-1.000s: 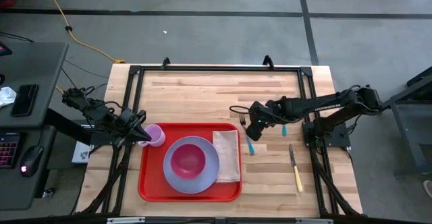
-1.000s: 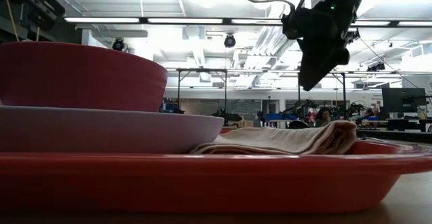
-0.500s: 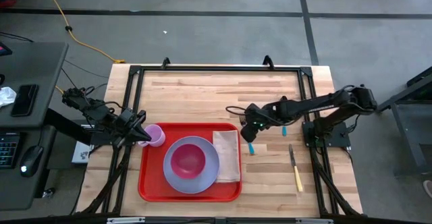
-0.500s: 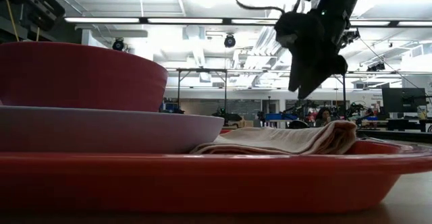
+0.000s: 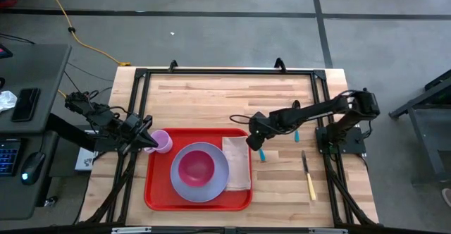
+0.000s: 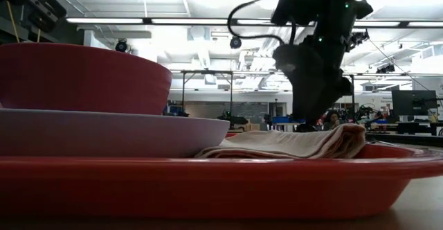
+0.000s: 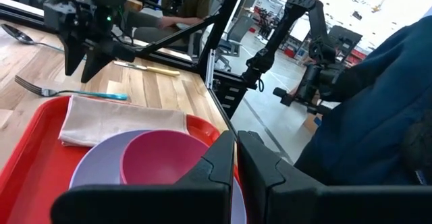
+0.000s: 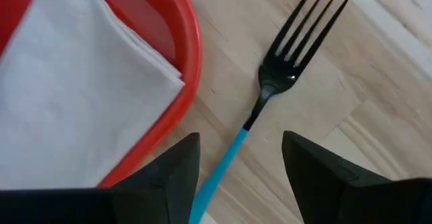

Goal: Set up tray
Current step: Put the blue fork on top of the brown table napkin on the red tray

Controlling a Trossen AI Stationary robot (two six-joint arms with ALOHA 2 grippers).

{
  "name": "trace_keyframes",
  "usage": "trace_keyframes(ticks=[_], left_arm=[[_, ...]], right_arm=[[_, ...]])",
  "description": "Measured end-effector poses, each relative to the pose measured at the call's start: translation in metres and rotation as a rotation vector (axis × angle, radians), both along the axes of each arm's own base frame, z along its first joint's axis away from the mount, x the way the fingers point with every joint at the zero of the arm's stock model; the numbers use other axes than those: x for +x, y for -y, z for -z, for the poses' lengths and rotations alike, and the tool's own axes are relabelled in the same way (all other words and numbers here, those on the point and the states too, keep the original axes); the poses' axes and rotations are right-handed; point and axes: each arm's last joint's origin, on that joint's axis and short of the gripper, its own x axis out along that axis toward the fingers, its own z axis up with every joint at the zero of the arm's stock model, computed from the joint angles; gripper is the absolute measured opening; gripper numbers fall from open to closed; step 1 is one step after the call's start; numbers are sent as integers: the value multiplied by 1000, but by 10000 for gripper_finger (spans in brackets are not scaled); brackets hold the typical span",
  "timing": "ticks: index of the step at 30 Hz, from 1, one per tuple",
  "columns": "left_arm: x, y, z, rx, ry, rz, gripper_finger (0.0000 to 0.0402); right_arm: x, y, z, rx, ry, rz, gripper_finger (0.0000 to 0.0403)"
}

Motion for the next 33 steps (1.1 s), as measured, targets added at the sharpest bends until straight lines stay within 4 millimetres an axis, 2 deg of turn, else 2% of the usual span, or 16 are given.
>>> trace_keyframes(ticks=[22,33], left_arm=[[0,0,1,1,-8,3,49],[0,0,1,-3,-9,3,49]], right_arm=[[10,0,33,-14,-88,11,191],[11,3,34,-49,-85,45,184]])
